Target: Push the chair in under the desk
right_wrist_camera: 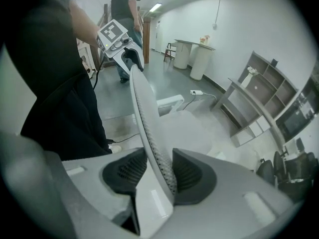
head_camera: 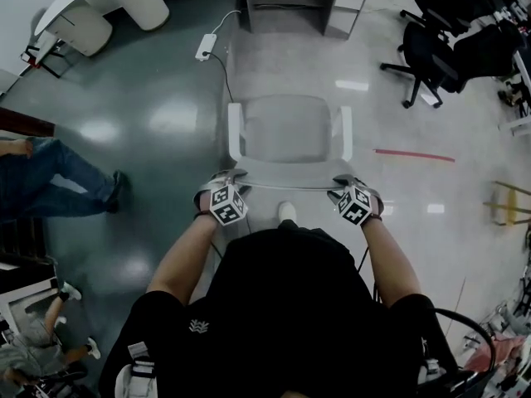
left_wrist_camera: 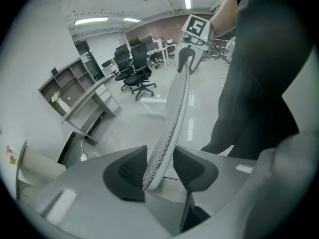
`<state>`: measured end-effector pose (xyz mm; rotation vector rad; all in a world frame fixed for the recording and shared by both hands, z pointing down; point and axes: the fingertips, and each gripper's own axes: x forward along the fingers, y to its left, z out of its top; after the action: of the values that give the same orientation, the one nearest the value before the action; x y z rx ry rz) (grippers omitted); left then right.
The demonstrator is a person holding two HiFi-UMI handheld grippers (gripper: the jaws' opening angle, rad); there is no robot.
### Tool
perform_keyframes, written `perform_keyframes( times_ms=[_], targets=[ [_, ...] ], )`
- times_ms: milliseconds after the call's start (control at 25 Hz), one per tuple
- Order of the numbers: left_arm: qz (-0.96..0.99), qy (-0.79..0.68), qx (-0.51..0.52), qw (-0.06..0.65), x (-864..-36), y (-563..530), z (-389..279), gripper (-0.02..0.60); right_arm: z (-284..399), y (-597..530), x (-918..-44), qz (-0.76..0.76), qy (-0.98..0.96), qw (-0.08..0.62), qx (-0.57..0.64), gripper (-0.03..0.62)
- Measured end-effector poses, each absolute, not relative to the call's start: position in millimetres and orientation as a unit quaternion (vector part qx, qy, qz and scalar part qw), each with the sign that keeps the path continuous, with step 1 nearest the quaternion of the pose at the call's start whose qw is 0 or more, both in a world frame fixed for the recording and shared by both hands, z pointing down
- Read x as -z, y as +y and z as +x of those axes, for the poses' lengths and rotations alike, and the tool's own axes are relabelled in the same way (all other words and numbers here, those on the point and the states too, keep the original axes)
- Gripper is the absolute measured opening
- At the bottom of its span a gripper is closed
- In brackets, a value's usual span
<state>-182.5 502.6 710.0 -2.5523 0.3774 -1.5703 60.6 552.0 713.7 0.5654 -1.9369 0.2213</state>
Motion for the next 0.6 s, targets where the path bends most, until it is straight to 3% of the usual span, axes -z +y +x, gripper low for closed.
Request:
perform_keyframes(
  times_ms=[600],
  targets=[
    [-0.829, 0.173, 0.531, 0.028, -709, 411, -155, 0.189, 88, 475, -711, 0.237, -0.818, 0.52, -0.068, 0.15]
  ],
)
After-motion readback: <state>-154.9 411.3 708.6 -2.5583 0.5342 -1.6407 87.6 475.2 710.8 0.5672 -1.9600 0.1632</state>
